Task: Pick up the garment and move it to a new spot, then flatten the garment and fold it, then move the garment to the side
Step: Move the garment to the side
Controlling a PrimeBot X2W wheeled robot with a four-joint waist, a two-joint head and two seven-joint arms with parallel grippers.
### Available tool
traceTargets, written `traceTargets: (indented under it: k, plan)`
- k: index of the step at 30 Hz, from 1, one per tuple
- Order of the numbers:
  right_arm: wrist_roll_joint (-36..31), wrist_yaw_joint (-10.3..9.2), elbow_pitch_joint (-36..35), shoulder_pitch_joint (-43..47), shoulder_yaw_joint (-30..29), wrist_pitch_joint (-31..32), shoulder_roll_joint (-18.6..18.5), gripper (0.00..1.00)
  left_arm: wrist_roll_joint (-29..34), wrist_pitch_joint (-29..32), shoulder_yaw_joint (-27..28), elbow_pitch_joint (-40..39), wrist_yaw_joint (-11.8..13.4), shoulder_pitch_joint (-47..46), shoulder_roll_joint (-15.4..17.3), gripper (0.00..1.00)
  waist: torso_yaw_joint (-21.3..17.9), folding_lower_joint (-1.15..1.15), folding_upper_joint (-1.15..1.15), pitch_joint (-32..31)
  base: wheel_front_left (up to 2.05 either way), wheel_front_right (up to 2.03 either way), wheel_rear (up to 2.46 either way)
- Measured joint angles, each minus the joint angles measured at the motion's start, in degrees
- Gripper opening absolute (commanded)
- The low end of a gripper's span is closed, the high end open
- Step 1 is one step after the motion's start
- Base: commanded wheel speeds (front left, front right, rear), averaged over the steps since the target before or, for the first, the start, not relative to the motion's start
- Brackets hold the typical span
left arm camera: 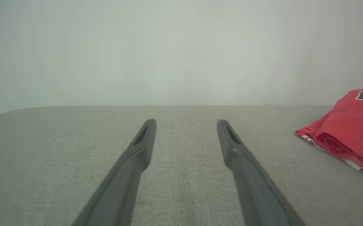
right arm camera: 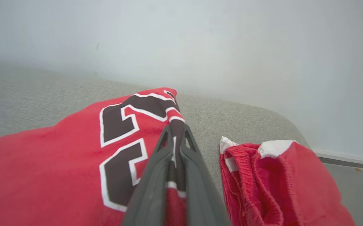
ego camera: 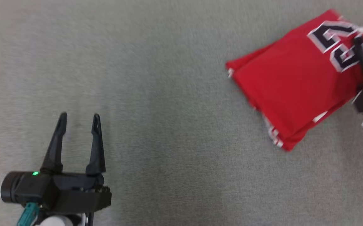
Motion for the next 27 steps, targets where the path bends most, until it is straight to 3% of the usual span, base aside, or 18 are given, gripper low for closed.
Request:
traceTargets:
  k: [14, 27]
  plan:
    - [2.45, 0.00, 0.09, -8.57, -2.14, -1.76, -9.95, 0.00, 4.67, 0.00, 0.46, -4.72, -1.04, -3.80, 1.42, 1.00, -8.25, -0.01, 0.01, 11.43, 0.00, 0.00, 0.00]
    - [5.17, 0.00, 8.24, -15.97, -1.52, -1.90, -14.69, 0.00, 5.80, -0.02, 0.46, -8.13, -0.99, -3.93, 3.03, 1.00, -12.11, -0.02, -0.01, 16.35, 0.00, 0.00, 0.00]
